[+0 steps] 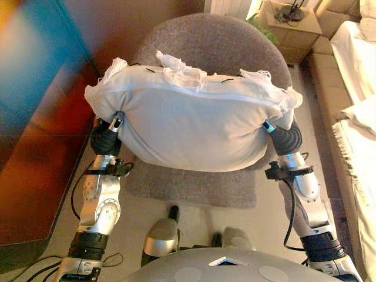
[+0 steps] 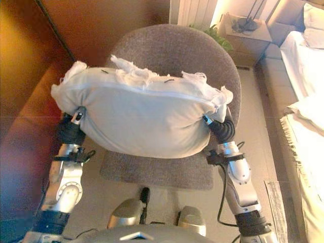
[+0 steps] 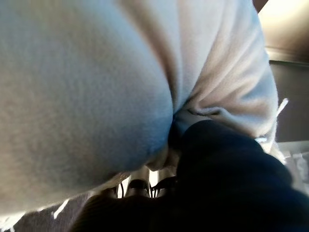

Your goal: Pick up the cushion and take it to the sofa

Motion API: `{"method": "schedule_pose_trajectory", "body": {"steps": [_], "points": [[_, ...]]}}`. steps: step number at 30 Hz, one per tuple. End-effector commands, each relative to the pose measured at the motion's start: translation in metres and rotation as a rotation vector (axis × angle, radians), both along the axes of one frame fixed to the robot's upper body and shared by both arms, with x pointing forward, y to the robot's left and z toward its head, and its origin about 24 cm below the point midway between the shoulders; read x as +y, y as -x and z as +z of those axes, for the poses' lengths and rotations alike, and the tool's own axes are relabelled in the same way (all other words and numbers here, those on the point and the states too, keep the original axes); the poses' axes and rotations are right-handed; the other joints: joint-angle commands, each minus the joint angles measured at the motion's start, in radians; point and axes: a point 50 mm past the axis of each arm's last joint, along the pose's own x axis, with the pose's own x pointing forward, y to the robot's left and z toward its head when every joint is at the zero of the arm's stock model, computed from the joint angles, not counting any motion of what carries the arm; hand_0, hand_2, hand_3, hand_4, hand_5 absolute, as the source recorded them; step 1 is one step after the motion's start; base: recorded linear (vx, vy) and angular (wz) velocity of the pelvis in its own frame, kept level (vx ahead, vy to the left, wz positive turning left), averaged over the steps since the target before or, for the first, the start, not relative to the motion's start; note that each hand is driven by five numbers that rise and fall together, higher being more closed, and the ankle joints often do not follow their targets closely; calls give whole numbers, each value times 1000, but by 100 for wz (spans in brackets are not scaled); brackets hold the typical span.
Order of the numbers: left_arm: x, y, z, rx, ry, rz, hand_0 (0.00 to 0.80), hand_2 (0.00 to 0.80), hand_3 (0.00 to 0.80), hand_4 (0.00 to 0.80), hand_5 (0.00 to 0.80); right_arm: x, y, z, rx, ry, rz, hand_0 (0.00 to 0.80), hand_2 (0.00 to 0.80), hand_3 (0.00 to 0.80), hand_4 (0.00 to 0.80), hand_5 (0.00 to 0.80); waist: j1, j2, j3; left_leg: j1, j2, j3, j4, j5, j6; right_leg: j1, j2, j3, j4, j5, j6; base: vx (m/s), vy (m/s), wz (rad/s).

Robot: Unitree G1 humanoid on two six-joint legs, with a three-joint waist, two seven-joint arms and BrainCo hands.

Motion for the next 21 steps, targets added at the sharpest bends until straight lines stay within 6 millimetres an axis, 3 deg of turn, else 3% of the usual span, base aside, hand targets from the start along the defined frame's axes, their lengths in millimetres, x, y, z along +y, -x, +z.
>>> {"method": "schedule_pose_trajectory", "body": {"steps": [1,5,9,11,14,15,17,21], "points": [[-37,6,37,-225,-74,-216,800,800,800,800,800,13,-5,33,-204,-40,55,800,800,800,800,800,-13,-11,-65,58,3,29,-24,-70,-30,14,17,-8,-119,250,-3,248,-114,58],[-39,6,32,-194,-73,-187,800,800,800,800,800,8,-10,23,-122,-56,48,800,800,800,800,800,-18,-12,-94,92,24,29,-28,-88,-42,85,26,-11,-207,212,-18,250,-109,59],[-38,2,15,-71,-104,-126,800,800,800,800,800,11,-14,8,-24,-57,56,800,800,800,800,800,-17,-11,-123,99,44,44,5,-100,-64,156,39,-7,-255,190,-42,221,-101,0],[-36,0,10,-40,-131,-97,800,800,800,800,800,12,-16,2,13,-62,64,800,800,800,800,800,-19,-12,-124,81,50,52,80,-89,-76,165,43,-6,-261,181,-55,126,-103,-11],[-35,-2,-3,29,-145,-59,800,800,800,800,800,12,-19,-15,83,-65,66,800,800,800,800,800,-14,-15,-102,-27,47,54,317,-11,-110,182,45,-26,-268,177,-88,76,-118,-11],[-36,-4,-8,56,-153,-60,800,800,800,800,800,13,-20,-20,106,-66,62,800,800,800,800,800,-11,-14,-96,-48,49,59,334,-2,-115,188,46,-33,-272,178,-92,75,-75,-2],[-41,-8,-18,101,-157,-58,800,800,800,800,800,15,-25,-32,169,-83,49,800,800,800,800,800,-2,-5,-90,-35,49,74,246,-12,-113,205,49,-47,-288,178,-87,114,-11,3],[-54,-18,-32,204,-216,-67,800,800,800,800,800,19,-36,-54,310,-97,19,800,800,800,800,800,12,23,-92,-20,46,35,104,32,-120,231,63,-34,-308,161,-84,152,76,14]]}}
